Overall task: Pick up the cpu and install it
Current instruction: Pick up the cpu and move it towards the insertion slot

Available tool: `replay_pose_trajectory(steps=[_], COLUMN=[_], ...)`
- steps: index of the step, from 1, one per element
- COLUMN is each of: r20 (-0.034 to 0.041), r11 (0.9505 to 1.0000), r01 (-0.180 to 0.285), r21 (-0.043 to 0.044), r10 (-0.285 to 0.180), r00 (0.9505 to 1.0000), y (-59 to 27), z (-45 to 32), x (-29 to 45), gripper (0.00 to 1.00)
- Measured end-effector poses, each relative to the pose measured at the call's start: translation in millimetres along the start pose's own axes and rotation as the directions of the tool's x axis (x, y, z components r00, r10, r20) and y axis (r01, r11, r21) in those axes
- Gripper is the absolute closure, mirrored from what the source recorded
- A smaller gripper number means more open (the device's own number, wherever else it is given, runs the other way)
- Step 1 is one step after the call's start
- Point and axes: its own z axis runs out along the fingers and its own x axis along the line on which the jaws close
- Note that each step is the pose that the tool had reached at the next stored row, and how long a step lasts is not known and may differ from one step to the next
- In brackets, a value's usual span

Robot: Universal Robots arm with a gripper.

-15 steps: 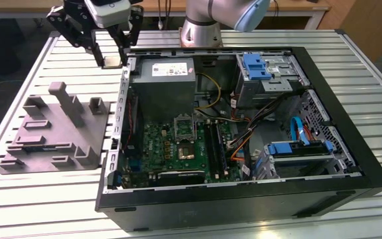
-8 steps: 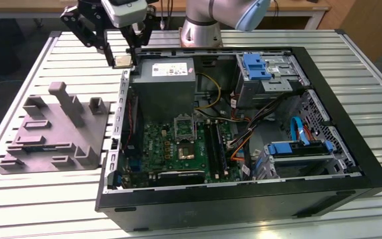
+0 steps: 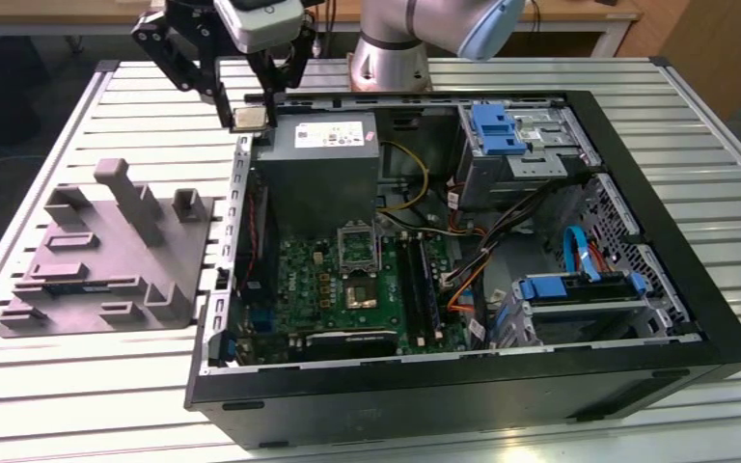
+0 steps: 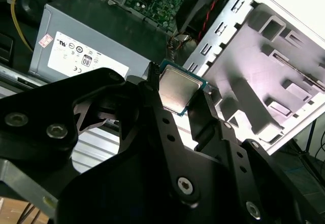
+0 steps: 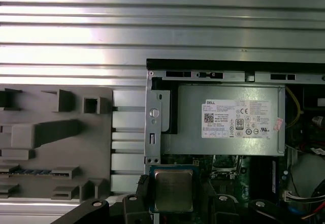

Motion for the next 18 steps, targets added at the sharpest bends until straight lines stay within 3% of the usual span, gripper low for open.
replay_pose_trajectory(steps=[18], r20=[0.0000], r11=[1.0000], r01=[0.000], r21=[0.0000], r10=[0.000], r00=[1.0000], y=[0.0], z=[0.1], x=[-18.6], gripper=[0.53])
